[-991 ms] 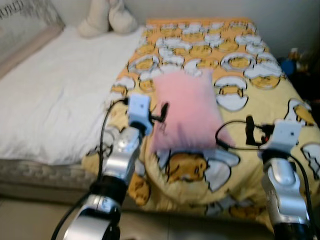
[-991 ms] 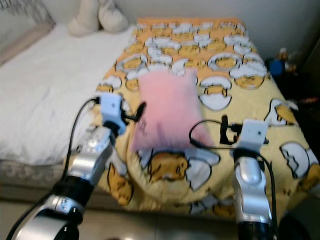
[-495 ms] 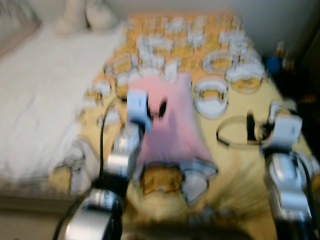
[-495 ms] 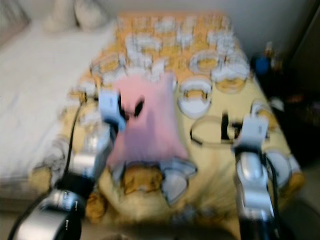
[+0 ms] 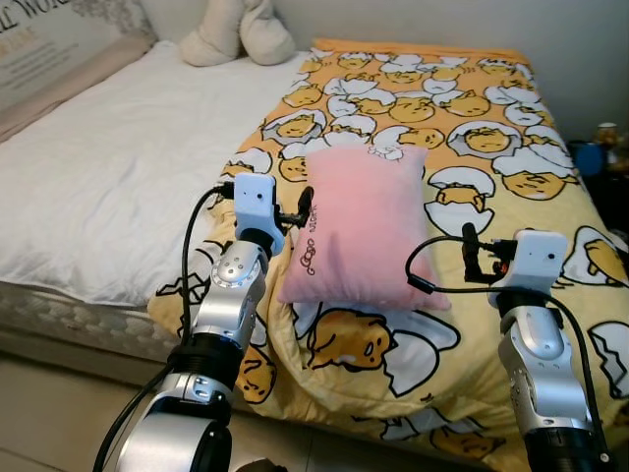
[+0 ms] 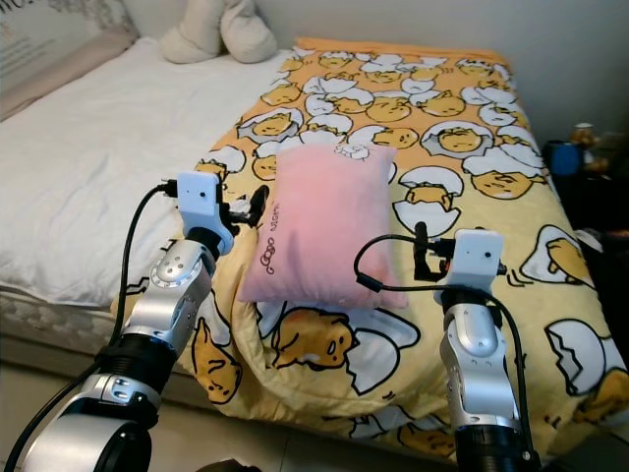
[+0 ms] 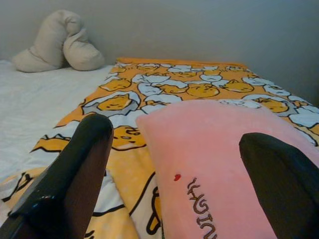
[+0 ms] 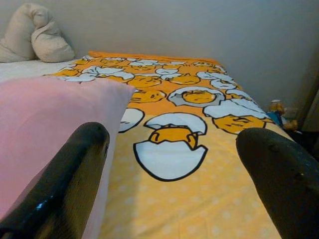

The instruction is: Clean up the room

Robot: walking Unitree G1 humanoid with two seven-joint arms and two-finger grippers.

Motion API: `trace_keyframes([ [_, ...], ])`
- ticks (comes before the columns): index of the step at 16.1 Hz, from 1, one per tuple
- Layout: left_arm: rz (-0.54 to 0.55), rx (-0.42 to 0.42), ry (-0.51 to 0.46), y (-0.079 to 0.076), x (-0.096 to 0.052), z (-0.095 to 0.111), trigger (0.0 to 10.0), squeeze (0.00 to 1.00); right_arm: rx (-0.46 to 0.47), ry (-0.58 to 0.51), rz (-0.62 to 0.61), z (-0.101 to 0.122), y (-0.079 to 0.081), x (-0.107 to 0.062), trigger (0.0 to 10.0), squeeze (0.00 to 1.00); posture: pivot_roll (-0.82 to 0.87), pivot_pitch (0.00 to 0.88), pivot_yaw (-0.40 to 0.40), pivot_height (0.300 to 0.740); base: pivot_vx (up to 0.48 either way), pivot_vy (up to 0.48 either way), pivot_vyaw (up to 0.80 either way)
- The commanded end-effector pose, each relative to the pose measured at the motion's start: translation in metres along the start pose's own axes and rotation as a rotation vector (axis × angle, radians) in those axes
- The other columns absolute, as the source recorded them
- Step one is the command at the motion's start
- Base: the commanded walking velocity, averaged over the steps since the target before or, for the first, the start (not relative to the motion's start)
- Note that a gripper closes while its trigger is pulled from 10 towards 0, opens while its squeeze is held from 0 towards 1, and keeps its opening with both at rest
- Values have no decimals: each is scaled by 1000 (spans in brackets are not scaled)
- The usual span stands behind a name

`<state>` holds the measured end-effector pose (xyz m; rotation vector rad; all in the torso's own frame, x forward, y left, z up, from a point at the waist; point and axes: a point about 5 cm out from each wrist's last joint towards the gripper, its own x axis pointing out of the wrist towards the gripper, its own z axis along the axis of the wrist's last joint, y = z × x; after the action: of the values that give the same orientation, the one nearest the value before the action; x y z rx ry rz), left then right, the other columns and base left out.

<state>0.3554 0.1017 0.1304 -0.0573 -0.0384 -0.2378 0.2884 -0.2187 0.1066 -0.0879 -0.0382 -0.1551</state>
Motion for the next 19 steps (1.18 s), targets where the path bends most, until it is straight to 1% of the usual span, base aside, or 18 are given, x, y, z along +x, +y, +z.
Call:
trace_keyframes([
  [1, -10, 10, 7, -1, 0, 0, 10000, 0, -13, -14, 18, 4, 3, 4, 10000, 71, -110, 0, 65, 731, 0, 0, 0],
  [3, -46, 3, -1, -5, -1, 0, 10000, 0, -13, -14, 23, 4, 5, 4, 10000, 71, -108, 0, 65, 731, 144, 0, 0],
  [6, -58, 7, 1, -6, -2, 0, 10000, 0, -9, -10, 25, 2, 7, 3, 10000, 71, -104, 0, 68, 731, 426, 0, 0],
  [7, -73, -4, -3, -8, -2, 1, 10000, 0, -6, -6, 24, 1, 8, 2, 10000, 75, -105, 0, 69, 731, 454, 0, 0],
  [8, -111, -30, -7, -12, -1, 2, 10000, 0, -7, -11, 15, 1, 7, 2, 10000, 75, -108, 0, 72, 731, 454, 0, 0],
  [9, -124, -31, -13, -14, -1, 3, 10000, 0, -9, -15, 10, 2, 6, 2, 10000, 71, -111, 0, 73, 731, 458, 0, 0],
  [10, -153, -21, -29, -19, -1, 6, 10000, 0, -11, -32, -21, 5, 1, 2, 10000, 75, -111, 0, 72, 731, 458, 0, 0],
  [13, -184, -14, -60, -23, 0, 12, 10000, 0, -16, -61, -63, 10, -6, 4, 10000, 82, -111, 0, 72, 731, 463, 0, 0],
  [14, -193, -14, -79, -24, 1, 17, 10000, 0, -21, -92, -85, 17, -9, 6, 10000, 86, -112, 0, 73, 731, 322, 0, 0],
  [15, -189, -14, -96, -22, 2, 23, 10000, 0, -22, -124, -107, 27, -14, 9, 10000, 86, -112, 0, 75, 731, 0, 0, 0],
  [16, -185, -15, -103, -21, 3, 26, 10000, 0, -21, -137, -115, 31, -16, 11, 10000, 86, -112, 0, 75, 731, 0, 0, 0],
  [17, -174, -16, -128, -16, 7, 38, 10000, 0, -20, -172, -126, 44, -22, 16, 10000, 86, -111, 0, 74, 731, 0, 0, 0],
  [18, -150, -22, -157, -5, 12, 53, 10000, 0, -10, -203, -139, 56, -29, 22, 10000, 90, -110, 0, 75, 731, 0, 0, 0],
  [19, -138, -28, -163, -1, 14, 58, 10000, 0, -4, -212, -143, 60, -31, 24, 10000, 90, -110, 0, 75, 731, 0, 0, 0],
])
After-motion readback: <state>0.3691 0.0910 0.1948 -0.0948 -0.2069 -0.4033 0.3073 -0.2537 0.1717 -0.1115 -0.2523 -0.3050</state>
